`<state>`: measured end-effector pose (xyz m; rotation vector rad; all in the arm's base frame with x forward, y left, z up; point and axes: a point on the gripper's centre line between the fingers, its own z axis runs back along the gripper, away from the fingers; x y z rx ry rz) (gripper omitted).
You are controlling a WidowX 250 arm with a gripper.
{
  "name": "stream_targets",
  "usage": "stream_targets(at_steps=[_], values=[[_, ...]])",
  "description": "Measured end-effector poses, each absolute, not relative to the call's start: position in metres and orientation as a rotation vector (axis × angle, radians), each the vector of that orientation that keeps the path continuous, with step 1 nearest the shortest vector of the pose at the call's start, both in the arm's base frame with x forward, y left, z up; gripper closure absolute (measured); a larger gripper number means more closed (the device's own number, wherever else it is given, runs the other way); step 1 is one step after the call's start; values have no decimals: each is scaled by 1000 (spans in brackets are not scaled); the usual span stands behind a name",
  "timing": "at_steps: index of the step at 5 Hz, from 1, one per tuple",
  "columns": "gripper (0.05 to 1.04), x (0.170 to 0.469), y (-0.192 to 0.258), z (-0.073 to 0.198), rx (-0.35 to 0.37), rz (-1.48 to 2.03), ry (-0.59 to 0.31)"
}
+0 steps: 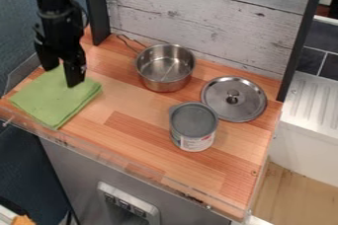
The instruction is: Move the green handkerchief to the center of the table
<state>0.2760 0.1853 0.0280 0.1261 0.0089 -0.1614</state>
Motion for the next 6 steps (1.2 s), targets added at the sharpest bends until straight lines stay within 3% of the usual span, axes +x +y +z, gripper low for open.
stream_targets(at_steps=[2, 3, 4, 6], values=[[82, 269, 201, -3, 130, -127, 42], [83, 268, 195, -5, 107, -104, 28], [83, 268, 175, -6, 53, -79, -20], [82, 282, 92, -4, 9, -107, 12]])
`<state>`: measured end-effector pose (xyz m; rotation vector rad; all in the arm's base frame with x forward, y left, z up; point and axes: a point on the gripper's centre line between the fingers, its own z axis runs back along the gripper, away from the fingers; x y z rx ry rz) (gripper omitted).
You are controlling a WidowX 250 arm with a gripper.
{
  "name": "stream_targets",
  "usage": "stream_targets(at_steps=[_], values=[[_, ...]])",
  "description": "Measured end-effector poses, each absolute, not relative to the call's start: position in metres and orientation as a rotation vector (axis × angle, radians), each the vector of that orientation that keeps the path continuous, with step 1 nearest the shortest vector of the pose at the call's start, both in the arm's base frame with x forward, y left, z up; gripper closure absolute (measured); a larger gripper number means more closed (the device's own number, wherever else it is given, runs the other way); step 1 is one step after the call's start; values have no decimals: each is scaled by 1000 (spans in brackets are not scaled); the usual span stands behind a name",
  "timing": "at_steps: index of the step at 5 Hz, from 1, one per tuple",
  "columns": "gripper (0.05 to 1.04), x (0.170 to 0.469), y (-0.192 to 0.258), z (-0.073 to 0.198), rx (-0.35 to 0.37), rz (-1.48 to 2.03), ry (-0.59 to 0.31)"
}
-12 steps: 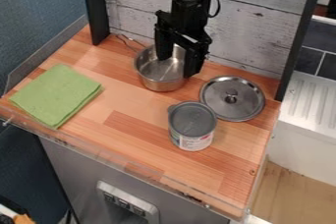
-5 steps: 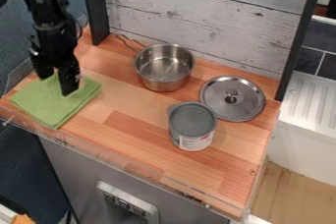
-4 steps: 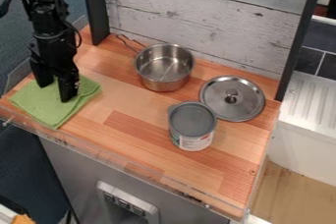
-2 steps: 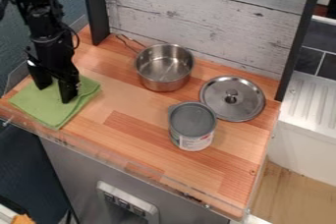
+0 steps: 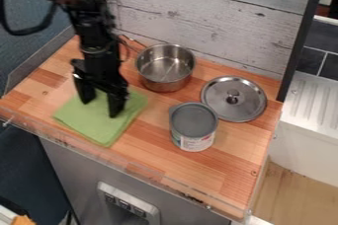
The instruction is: Move the green handkerchief to the center of the table
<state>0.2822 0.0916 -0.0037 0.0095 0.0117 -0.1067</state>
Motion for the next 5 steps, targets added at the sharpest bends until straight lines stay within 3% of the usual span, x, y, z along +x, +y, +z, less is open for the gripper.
stream_targets(at_steps=[3, 5], values=[[83, 286, 57, 2, 29, -114, 46], [83, 293, 65, 64, 56, -66, -51]])
